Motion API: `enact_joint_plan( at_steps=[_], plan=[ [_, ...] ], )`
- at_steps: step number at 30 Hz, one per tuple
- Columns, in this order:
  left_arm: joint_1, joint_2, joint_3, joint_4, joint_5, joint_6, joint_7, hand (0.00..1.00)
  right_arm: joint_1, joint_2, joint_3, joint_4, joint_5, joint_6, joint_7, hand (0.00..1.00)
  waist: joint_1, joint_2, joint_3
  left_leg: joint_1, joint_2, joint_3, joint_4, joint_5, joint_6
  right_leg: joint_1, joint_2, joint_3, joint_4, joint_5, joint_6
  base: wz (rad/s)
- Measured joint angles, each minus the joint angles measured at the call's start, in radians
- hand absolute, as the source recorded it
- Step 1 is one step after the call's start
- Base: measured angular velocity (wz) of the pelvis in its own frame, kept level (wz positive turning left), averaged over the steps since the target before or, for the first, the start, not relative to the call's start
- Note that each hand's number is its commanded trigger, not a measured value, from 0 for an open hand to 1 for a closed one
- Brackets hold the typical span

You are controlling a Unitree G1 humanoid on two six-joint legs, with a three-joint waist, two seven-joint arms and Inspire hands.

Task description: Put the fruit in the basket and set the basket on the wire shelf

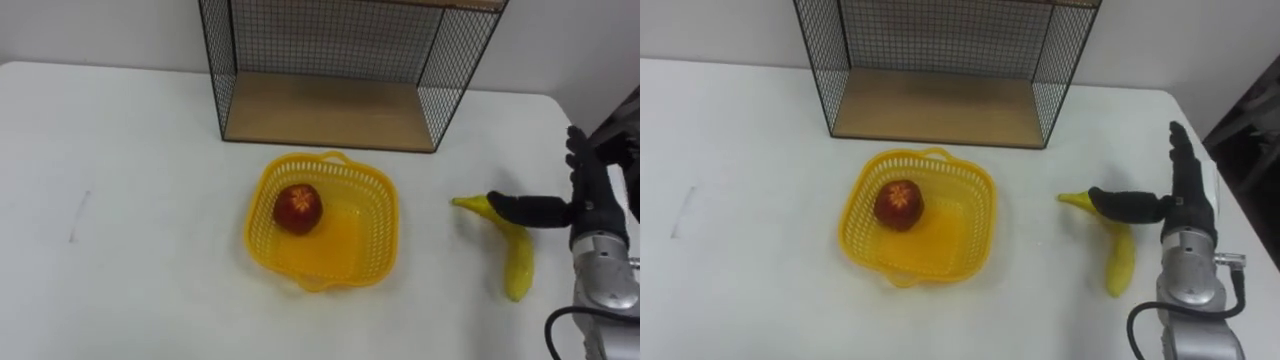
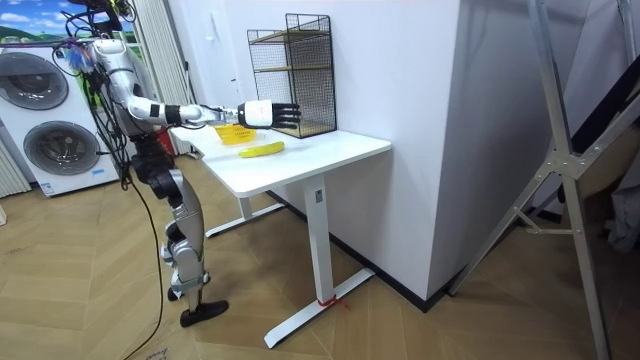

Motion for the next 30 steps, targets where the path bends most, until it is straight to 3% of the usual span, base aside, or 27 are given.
enact_joint_plan(
  at_steps=[7,12,17,24,25,26,30],
  plan=[
    [-0.002,0.003,0.000,-0.011,0.003,0.000,0.000,0.00,0.006,0.000,0.062,0.026,-0.088,0.009,0.060,0.00,0.012,0.009,0.0038,-0.001,0.000,-0.004,-0.001,0.000,0.000,0.000,0.000,-0.001,0.000,0.000,0.000,0.00],
    [0.016,0.003,0.001,-0.023,0.003,0.011,0.000,0.00,0.010,0.000,0.059,0.054,-0.126,0.008,0.085,0.00,0.012,0.005,0.0015,-0.002,0.000,-0.006,-0.002,0.000,0.000,0.001,0.001,-0.003,-0.002,0.000,0.000,0.00],
    [0.016,0.003,0.004,-0.021,0.025,0.030,-0.001,0.00,0.019,0.002,0.058,0.098,-0.131,-0.013,0.123,0.00,0.014,-0.002,-0.0059,0.000,0.000,-0.010,0.002,0.000,0.000,0.006,0.001,-0.006,-0.002,0.000,0.000,0.02],
    [0.020,0.003,0.010,-0.013,0.059,0.046,-0.001,0.00,-0.012,0.008,0.043,0.212,-0.156,-0.048,0.159,0.01,0.011,-0.004,-0.0060,0.017,0.001,-0.029,0.011,-0.002,-0.001,0.036,-0.001,-0.018,-0.004,0.000,-0.001,0.08],
    [0.020,0.004,0.010,-0.013,0.060,0.050,0.000,0.00,-0.020,0.008,0.043,0.230,-0.157,-0.054,0.162,0.70,0.011,-0.004,-0.0059,0.017,0.001,-0.031,0.014,-0.002,-0.001,0.039,-0.001,-0.019,-0.003,0.001,-0.001,0.06],
    [0.020,0.004,0.010,-0.013,0.060,0.050,0.001,0.00,-0.022,0.008,0.043,0.241,-0.157,-0.061,0.162,1.00,0.011,-0.004,-0.0060,0.017,0.001,-0.032,0.016,-0.002,-0.001,0.040,-0.001,-0.019,-0.003,0.001,-0.001,0.06],
    [0.022,0.004,0.010,-0.012,0.061,0.051,0.004,0.00,-0.034,0.000,0.027,0.289,-0.173,-0.079,0.160,1.00,0.013,-0.004,-0.0063,0.033,0.001,-0.041,0.020,-0.003,-0.002,0.062,-0.001,-0.027,-0.005,0.002,-0.001,0.07]
  ],
)
